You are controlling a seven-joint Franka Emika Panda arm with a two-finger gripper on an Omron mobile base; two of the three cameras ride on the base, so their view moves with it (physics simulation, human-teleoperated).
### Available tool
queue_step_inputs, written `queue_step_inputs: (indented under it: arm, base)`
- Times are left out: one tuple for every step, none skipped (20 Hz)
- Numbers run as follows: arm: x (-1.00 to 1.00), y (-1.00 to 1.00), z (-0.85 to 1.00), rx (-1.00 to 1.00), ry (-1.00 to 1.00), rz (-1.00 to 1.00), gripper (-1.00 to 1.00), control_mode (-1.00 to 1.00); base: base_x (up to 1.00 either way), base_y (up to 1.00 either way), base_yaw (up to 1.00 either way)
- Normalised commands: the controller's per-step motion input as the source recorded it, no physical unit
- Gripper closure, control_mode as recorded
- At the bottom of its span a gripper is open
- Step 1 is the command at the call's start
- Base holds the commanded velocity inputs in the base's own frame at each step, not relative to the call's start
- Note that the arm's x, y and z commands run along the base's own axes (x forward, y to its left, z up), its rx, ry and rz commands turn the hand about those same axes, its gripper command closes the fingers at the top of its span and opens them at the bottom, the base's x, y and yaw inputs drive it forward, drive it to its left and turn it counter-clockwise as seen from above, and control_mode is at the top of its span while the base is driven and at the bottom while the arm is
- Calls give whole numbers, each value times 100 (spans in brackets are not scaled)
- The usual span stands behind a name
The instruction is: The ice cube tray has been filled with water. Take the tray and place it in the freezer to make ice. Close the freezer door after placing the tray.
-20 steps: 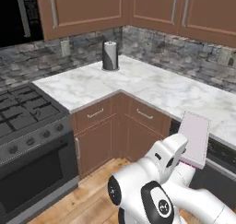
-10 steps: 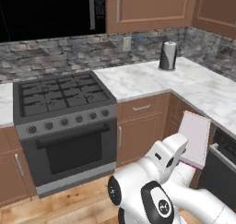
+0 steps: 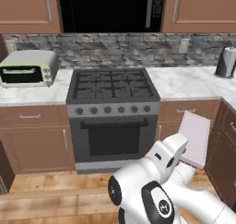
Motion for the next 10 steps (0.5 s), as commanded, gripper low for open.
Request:
queue_step_inputs:
  arm:
    - [0, 0, 0, 0, 0, 0, 100, 100]
    - [0, 0, 0, 0, 0, 0, 100, 100]
    - [0, 0, 0, 0, 0, 0, 100, 100]
    - [0, 0, 0, 0, 0, 0, 100, 100]
    - [0, 0, 0, 0, 0, 0, 100, 100]
    - [0, 0, 0, 0, 0, 0, 100, 100]
    - [0, 0, 0, 0, 0, 0, 100, 100]
    - [0, 0, 0, 0, 0, 0, 100, 100]
    - [0, 0, 0, 0, 0, 0, 100, 100]
    - [0, 0, 0, 0, 0, 0, 100, 100]
  base:
    - [0, 11, 51]
    - [0, 11, 51]
    - [0, 11, 51]
    - [0, 11, 50]
    - [0, 11, 50]
    - [0, 14, 50]
    - [0, 14, 49]
    - [0, 15, 49]
    - [0, 19, 48]
    - [0, 23, 47]
